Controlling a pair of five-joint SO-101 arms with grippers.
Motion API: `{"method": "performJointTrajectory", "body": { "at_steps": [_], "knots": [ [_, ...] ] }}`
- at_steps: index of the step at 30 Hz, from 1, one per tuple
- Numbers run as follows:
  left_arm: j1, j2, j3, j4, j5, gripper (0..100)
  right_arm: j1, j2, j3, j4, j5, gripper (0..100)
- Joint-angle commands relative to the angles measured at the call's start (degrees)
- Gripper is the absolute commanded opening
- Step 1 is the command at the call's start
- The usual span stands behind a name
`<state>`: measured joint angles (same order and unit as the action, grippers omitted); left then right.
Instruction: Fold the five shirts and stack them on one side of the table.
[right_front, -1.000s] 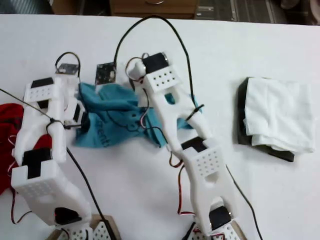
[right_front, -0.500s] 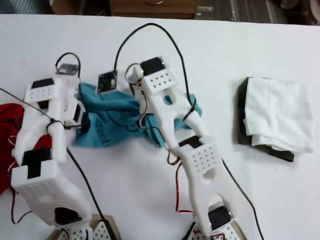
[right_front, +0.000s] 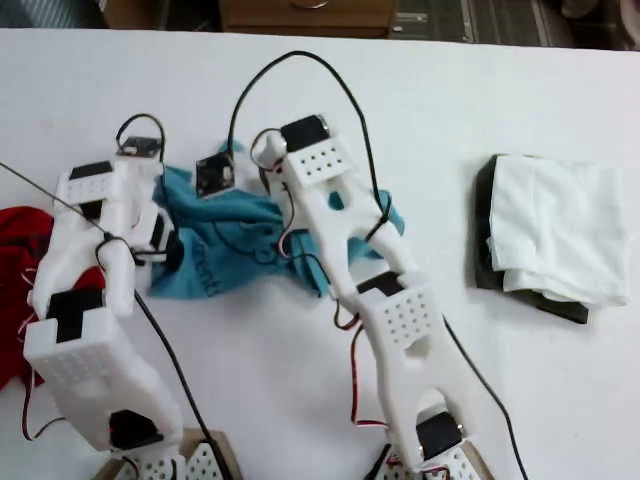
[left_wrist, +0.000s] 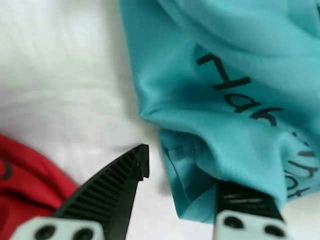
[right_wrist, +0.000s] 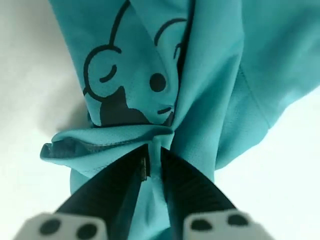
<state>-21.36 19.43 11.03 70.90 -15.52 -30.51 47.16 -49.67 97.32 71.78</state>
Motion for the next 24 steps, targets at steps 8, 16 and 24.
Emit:
{"method": "performJointTrajectory", "body": {
  "at_steps": [8, 16, 24],
  "knots": [
    [0.97, -0.62, -7.87, 5.89, 0.53, 23, 7.6, -12.79, -7.03, 0.31, -3.96, 2.1],
    [10.9, -0.7, -22.55, 20.48, 0.09, 23, 16.66, -27.82, -6.68, 0.31, -27.43, 2.0],
    [21.63, -0.7, -29.05, 31.12, -3.78, 23, 28.88, -33.36, -0.09, 0.04, -35.25, 2.0]
  ]
}}
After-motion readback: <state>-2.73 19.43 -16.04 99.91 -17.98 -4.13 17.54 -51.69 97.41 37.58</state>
